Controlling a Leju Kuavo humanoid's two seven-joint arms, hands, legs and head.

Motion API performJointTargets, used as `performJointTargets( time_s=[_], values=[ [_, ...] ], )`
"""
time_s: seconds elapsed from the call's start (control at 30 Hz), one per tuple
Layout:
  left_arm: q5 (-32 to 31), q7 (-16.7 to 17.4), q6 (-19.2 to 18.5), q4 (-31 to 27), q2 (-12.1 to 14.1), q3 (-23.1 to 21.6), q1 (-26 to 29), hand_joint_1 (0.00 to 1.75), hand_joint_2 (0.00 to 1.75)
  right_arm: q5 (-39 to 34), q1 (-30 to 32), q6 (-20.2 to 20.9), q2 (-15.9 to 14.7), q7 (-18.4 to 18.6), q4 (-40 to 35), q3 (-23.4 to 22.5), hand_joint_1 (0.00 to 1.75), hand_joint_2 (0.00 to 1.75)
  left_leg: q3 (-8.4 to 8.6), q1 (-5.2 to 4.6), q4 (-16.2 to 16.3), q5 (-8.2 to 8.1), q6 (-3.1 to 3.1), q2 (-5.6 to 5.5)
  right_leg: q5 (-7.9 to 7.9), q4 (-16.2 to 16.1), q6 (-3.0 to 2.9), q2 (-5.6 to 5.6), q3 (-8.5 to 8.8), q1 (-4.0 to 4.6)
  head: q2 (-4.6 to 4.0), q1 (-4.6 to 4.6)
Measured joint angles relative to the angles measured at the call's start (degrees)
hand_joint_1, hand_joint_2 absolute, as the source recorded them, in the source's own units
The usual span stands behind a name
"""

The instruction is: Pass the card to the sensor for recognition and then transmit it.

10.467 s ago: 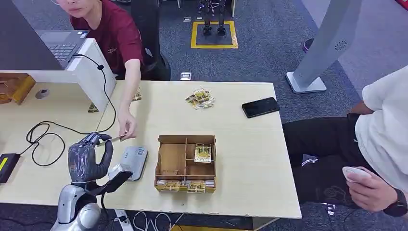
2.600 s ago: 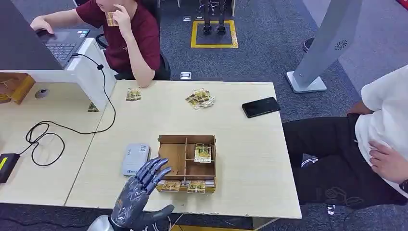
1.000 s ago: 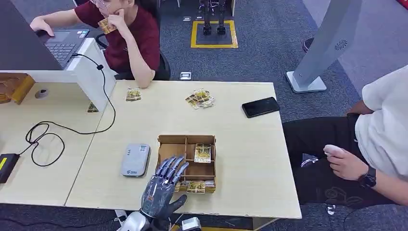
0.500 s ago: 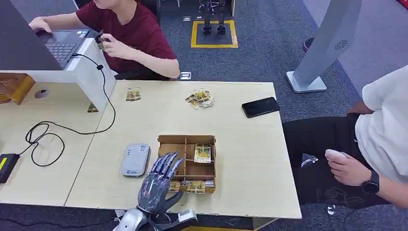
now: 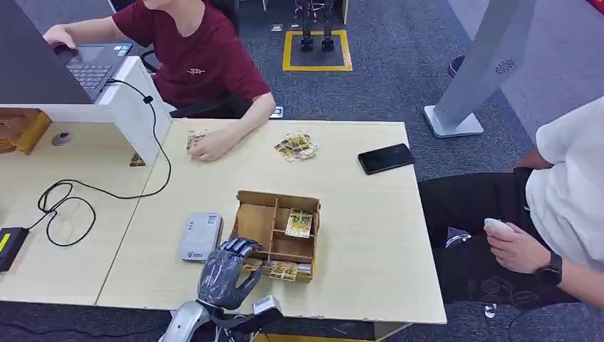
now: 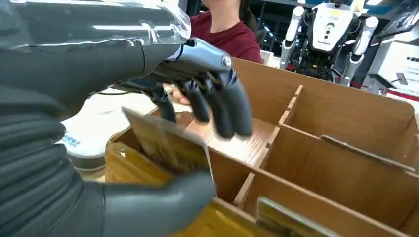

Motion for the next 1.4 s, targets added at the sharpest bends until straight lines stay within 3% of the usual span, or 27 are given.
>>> performJointTargets(
  time_s=[0.23, 0.33, 0.37, 0.4, 0.5, 0.67, 0.77, 0.8, 1.0, 1.03, 1.1, 1.4],
  values=[
    [0.13, -0.07, -1.29, -0.63, -0.02, 0.20, -0.34, 1.75, 1.75, 0.00, 0.00, -0.13, 0.00, 0.00, 0.00, 0.00, 0.00, 0.00, 0.01, 0.00, 0.00, 0.00, 0.00, 0.01, 0.00, 0.00, 0.00, 0.01, 0.00, 0.00, 0.02, -0.02],
    [0.15, -0.07, -1.42, -0.90, -0.02, 0.20, -0.36, 1.57, 1.75, 0.00, 0.00, -0.18, 0.00, 0.00, 0.00, 0.00, 0.00, 0.00, 0.01, 0.00, 0.00, 0.00, 0.00, 0.01, 0.00, 0.00, 0.00, 0.01, 0.00, 0.00, 0.02, -0.02],
    [0.20, -0.07, -1.44, -0.90, -0.04, 0.20, -0.37, 1.33, 1.75, 0.00, 0.00, -0.18, 0.00, 0.00, 0.00, 0.00, 0.00, 0.00, 0.01, 0.00, 0.00, 0.00, 0.00, 0.01, 0.00, 0.00, 0.00, 0.01, 0.00, 0.00, 0.02, 0.00],
    [0.22, -0.07, -1.62, -0.90, -0.07, 0.20, -0.37, 1.47, 1.75, 0.02, 0.00, -0.17, 0.02, 0.00, 0.00, 0.00, 0.00, 0.00, 0.01, 0.00, 0.00, 0.00, 0.00, 0.01, 0.00, 0.00, 0.00, 0.01, 0.00, 0.00, 0.02, -0.02],
    [0.37, -0.09, -2.47, -0.96, -0.09, 0.20, -0.39, 1.50, 1.75, 0.02, -0.01, -0.17, 0.02, 0.00, 0.00, 0.00, 0.00, 0.00, 0.01, 0.00, 0.00, 0.00, 0.00, 0.00, 0.00, 0.00, 0.00, 0.00, 0.00, 0.00, 0.02, 0.00],
    [0.90, -0.35, -3.50, -1.27, -0.11, 0.20, -0.47, 1.45, 1.75, 0.04, -0.01, -0.22, 0.02, 0.00, 0.00, 0.00, 0.00, 0.00, 0.01, 0.00, 0.00, 0.00, 0.00, 0.00, 0.00, 0.00, 0.00, 0.00, 0.01, 0.00, 0.02, 0.00],
    [1.60, -0.61, -3.80, -1.42, -0.20, 0.20, -0.48, 1.31, 1.75, 0.11, -0.01, -0.33, 0.00, 0.00, 0.00, 0.00, 0.00, 0.00, 0.02, 0.00, 0.00, 0.00, 0.00, 0.00, 0.00, 0.00, 0.00, 0.00, 0.01, 0.00, 0.02, -0.02],
    [1.62, -0.66, -3.98, -1.46, -0.20, 0.20, -0.48, 1.47, 1.75, 0.11, -0.01, -0.35, 0.00, 0.00, 0.00, 0.00, 0.00, 0.00, 0.01, 0.00, 0.00, 0.00, 0.00, 0.00, 0.00, 0.00, 0.00, 0.00, 0.01, 0.00, 0.02, 0.00],
    [2.01, -0.79, -4.42, -1.88, -0.20, 0.20, -0.48, 1.43, 1.75, 0.13, -0.02, -0.37, 0.00, 0.00, 0.00, 0.00, 0.00, 0.00, 0.01, 0.00, 0.00, 0.00, 0.00, 0.00, 0.00, 0.00, 0.00, 0.00, 0.01, 0.00, 0.02, -0.02],
    [2.01, -0.79, -4.46, -1.90, -0.20, 0.20, -0.48, 1.19, 1.75, 0.13, -0.02, -0.42, 0.02, 0.00, 0.00, 0.00, 0.00, 0.00, 0.02, 0.00, 0.00, 0.00, 0.00, 0.00, 0.00, 0.00, 0.00, 0.00, 0.01, 0.00, 0.02, 0.00],
    [2.06, -0.79, -4.48, -1.94, -0.20, 0.20, -0.48, 0.02, 1.75, 0.37, -0.02, -0.44, 0.00, 0.02, 0.00, 0.02, 0.00, 0.00, 0.01, 0.00, 0.00, 0.00, 0.00, 0.00, 0.00, 0.00, 0.00, 0.00, 0.01, 0.00, 0.02, 0.00],
    [2.43, -1.05, -4.70, -2.51, -0.24, 0.20, -0.42, 0.00, 1.75, 0.98, -0.02, -0.55, 0.00, 0.28, 0.00, 0.02, 0.00, 0.00, 0.01, 0.00, 0.00, 0.00, 0.00, -0.01, 0.00, 0.00, 0.00, 0.00, 0.02, 0.00, 0.02, -0.02]
  ],
)
